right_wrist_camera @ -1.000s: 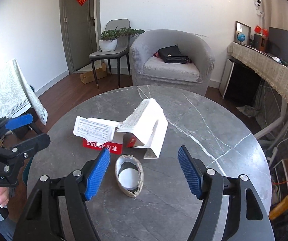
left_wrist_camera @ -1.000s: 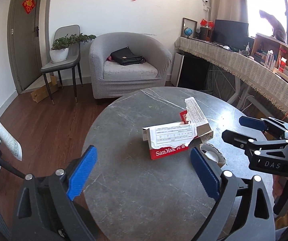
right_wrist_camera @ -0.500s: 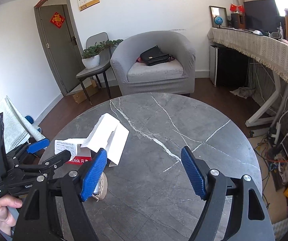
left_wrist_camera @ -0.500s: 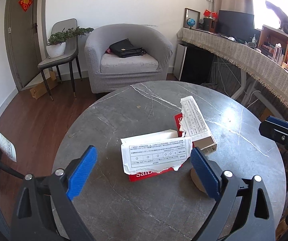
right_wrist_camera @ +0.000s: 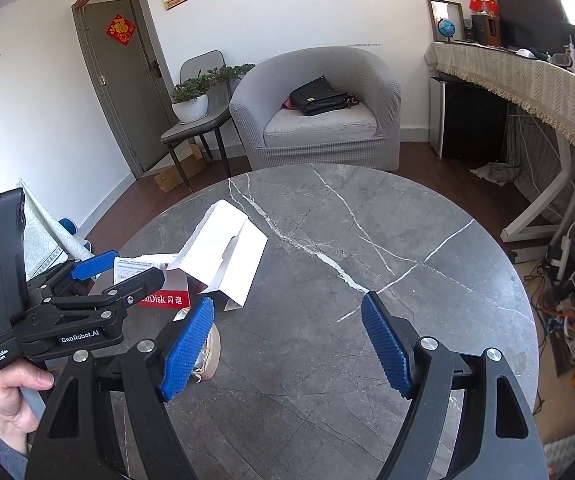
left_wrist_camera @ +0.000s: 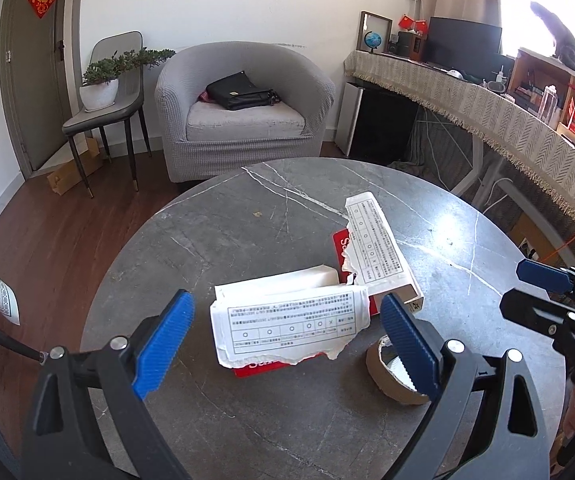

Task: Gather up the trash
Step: 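Grasp the red-and-white SanDisk box with the left gripper while the right gripper grasps the folded white paper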

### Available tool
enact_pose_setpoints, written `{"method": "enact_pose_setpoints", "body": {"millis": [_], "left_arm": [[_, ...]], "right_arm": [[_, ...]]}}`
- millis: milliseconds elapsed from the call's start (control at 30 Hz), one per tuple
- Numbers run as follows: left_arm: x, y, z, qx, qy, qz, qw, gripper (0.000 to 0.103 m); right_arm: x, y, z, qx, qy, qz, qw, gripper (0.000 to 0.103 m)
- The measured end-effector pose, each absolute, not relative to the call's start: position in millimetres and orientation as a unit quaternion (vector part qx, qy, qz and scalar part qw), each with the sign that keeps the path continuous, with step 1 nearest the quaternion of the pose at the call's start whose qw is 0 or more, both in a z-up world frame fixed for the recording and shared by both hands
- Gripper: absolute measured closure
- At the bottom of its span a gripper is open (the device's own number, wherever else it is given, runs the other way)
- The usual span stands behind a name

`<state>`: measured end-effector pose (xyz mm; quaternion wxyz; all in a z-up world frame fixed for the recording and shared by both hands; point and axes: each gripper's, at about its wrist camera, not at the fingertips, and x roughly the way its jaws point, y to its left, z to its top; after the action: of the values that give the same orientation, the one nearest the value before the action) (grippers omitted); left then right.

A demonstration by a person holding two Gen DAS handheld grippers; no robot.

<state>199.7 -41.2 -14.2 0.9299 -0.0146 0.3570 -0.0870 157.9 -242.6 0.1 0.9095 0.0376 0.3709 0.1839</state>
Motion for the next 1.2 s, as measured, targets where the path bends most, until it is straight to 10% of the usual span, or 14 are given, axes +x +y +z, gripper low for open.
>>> {"method": "enact_pose_setpoints", "body": {"millis": [133,933,1200], "left_arm": [[203.5,-40.2,-17.1,-0.018,0.361,-0.089,0.928,0.022],[167.4,-14.0,-7.9,-0.004,0.348,-0.107,0.931,0.023],[153.2,3.2,-1.8,-0.017,0.329,-0.111,0.938,0.023]], "right_arm": [[154.4,-222.7,-7.0,-0.008,0.381,0.197,0.903,0.026],[166.4,-190.0,1.4,0.044,0.379,0.216,0.899,0.037],[191.5,-164.6,-2.4,0.06,0.393,0.21,0.893,0.021]]}}
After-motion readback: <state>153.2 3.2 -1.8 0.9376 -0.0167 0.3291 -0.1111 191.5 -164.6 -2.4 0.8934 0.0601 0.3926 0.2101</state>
